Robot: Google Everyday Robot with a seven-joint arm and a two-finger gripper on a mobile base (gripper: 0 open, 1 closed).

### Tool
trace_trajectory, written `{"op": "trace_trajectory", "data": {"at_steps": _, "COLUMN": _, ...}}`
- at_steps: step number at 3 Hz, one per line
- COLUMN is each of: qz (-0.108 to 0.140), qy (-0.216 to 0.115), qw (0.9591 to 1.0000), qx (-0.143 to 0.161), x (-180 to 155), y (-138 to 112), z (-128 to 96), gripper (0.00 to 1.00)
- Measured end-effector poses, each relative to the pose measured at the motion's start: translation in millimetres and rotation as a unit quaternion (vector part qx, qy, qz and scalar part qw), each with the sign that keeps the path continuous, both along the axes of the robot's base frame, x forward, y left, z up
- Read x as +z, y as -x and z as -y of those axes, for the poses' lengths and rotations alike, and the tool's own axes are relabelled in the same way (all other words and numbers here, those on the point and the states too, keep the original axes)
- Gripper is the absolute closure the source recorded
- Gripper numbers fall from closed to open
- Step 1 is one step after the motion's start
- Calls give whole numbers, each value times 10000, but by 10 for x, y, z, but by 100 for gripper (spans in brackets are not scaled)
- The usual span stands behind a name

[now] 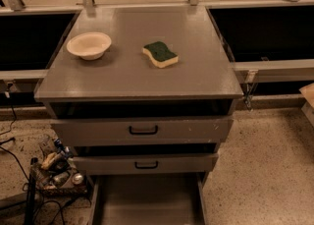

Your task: Open bottom drawer

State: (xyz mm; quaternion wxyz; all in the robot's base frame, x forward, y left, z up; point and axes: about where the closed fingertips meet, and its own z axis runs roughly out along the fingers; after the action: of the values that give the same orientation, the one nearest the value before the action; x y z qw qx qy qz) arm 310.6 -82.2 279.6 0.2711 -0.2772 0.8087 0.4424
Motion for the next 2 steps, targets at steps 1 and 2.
{"op": "trace_trajectory", "data": {"at_steps": 1, "qz": 23, "qy": -2, "qw": 10000, "qx": -10, "x": 18, "y": 2, "z": 4, "gripper": 0}}
{"op": "trace_trajectory", "data": {"at_steps": 2, "qz": 94, "qy": -136, "qw": 9996, "qx": -209, "x": -38, "y": -372, "z": -45, "gripper": 0}}
